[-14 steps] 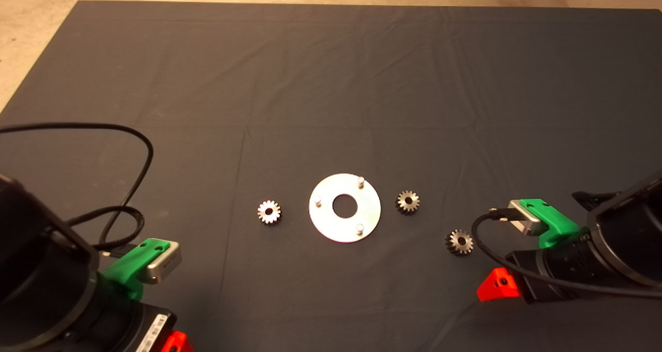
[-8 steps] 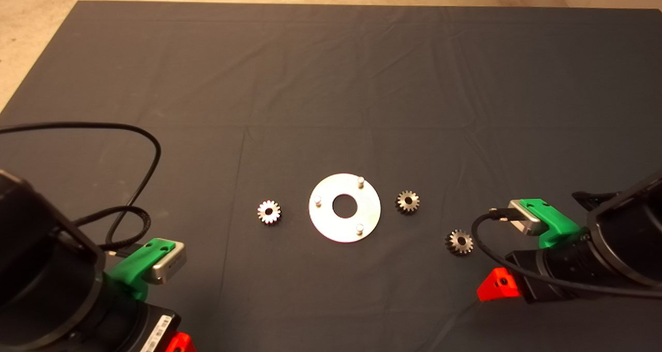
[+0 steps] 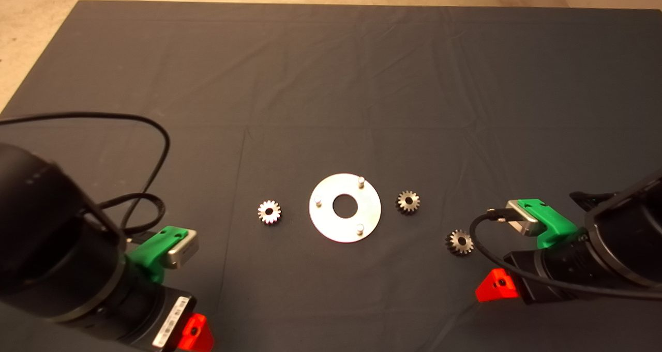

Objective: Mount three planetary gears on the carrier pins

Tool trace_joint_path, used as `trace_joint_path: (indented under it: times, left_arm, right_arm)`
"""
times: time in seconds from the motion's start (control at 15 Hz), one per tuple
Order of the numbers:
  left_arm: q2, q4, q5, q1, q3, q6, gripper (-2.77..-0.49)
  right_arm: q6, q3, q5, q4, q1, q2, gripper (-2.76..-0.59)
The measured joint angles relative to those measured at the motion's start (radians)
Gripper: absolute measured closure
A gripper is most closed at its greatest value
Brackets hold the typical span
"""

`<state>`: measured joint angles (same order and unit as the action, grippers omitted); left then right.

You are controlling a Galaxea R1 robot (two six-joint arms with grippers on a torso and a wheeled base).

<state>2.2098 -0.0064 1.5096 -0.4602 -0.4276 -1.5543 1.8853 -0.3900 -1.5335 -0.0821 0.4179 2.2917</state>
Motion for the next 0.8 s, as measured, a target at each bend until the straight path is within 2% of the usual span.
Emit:
trace_joint_path:
  times: [0.2,0.33,0.47,0.53,0.67,0.8]
  left_arm:
    - [0.015,0.047,-0.004,0.0,-0.074,0.008,-2.75]
    - [0.054,0.069,-0.014,0.006,-0.13,0.018,-2.75]
    - [0.114,0.109,-0.026,0.04,-0.169,0.022,-2.75]
    - [0.126,0.11,-0.038,0.053,-0.173,0.023,-2.75]
    - [0.117,0.12,-0.036,0.053,-0.177,0.023,-2.75]
    - [0.121,0.146,-0.036,0.056,-0.189,0.023,-2.75]
  right_arm:
    - [0.0,0.0,0.0,0.0,0.0,0.001,-2.75]
    - [0.0,0.0,0.002,0.0,0.0,0.006,-2.75]
    - [0.0,0.0,0.001,0.0,0.0,0.005,-2.75]
    - [0.0,0.0,0.0,0.0,0.0,0.005,-2.75]
    - [0.0,0.0,0.0,0.0,0.0,0.005,-2.75]
    - [0.0,0.0,0.001,0.0,0.0,0.007,-2.75]
